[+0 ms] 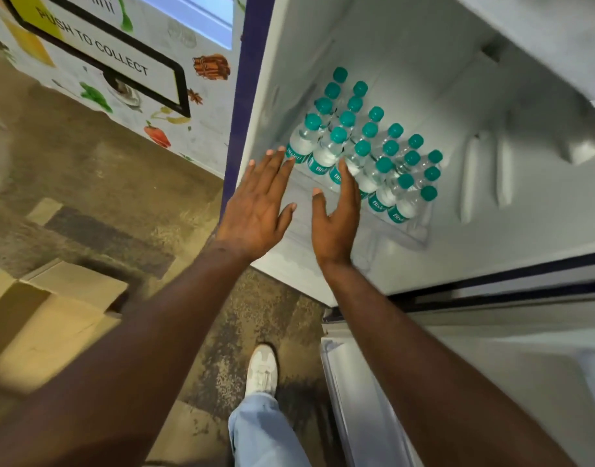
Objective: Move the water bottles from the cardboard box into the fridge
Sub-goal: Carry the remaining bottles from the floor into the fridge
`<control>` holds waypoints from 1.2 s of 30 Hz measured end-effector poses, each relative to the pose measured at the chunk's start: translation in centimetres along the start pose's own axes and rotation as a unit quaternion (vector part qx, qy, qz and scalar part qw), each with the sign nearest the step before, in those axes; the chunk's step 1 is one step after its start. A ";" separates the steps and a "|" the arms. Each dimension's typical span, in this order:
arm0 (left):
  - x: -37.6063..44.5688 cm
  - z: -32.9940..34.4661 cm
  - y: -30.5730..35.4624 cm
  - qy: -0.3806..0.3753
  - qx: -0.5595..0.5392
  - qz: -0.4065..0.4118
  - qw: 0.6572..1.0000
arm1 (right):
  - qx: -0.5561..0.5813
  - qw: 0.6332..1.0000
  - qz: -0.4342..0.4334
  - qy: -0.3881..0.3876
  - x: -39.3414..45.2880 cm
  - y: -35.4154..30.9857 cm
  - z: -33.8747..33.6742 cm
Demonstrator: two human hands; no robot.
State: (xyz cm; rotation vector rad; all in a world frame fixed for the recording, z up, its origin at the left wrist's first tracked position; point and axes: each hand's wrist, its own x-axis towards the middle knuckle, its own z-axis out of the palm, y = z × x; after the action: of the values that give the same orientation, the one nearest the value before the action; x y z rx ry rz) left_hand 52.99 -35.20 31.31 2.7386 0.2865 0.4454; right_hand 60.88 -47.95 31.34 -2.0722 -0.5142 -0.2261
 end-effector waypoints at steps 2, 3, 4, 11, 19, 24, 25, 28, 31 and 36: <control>-2.7 -0.4 -1.0 0.005 -0.014 -0.012 1.000 | -0.002 1.000 0.009 -0.030 -2.3 -1.0 0.9; -4.0 -0.6 -1.4 0.009 -0.018 -0.024 1.000 | -0.001 0.999 0.017 -0.044 -3.4 -1.6 1.4; -5.4 -0.8 -1.8 0.010 -0.021 -0.039 0.999 | 0.003 0.998 0.024 -0.053 -4.6 -2.2 1.9; -16.8 -2.1 -5.1 0.006 -0.039 -0.178 0.983 | 0.034 0.991 0.063 -0.115 -13.3 -6.0 6.0; -27.3 -3.5 -10.7 0.038 -0.030 -0.344 0.938 | 0.033 0.972 0.008 -0.233 -20.7 -8.8 12.6; -35.1 -3.2 -13.3 0.068 -0.029 -0.438 0.896 | 0.033 0.934 -0.061 -0.350 -26.4 -10.7 17.7; -36.8 -3.0 -13.8 0.073 -0.028 -0.458 0.885 | 0.032 0.924 -0.073 -0.375 -27.7 -11.0 18.5; -41.5 -2.6 -14.6 0.096 -0.023 -0.520 0.848 | 0.023 0.891 -0.119 -0.438 -31.4 -11.9 21.1; -45.6 -2.3 -15.1 0.126 -0.021 -0.564 0.816 | 0.024 0.856 -0.168 -0.488 -34.8 -12.6 23.5; -52.0 -0.7 -15.8 0.158 -0.018 -0.635 0.756 | 0.042 0.790 -0.249 -0.559 -40.5 -14.0 26.9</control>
State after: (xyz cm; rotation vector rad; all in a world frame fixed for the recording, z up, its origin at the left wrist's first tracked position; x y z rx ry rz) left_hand 2.13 -33.56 12.09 1.7530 1.9640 0.4456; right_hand 17.22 -29.63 13.46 -1.7482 -1.7454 0.7836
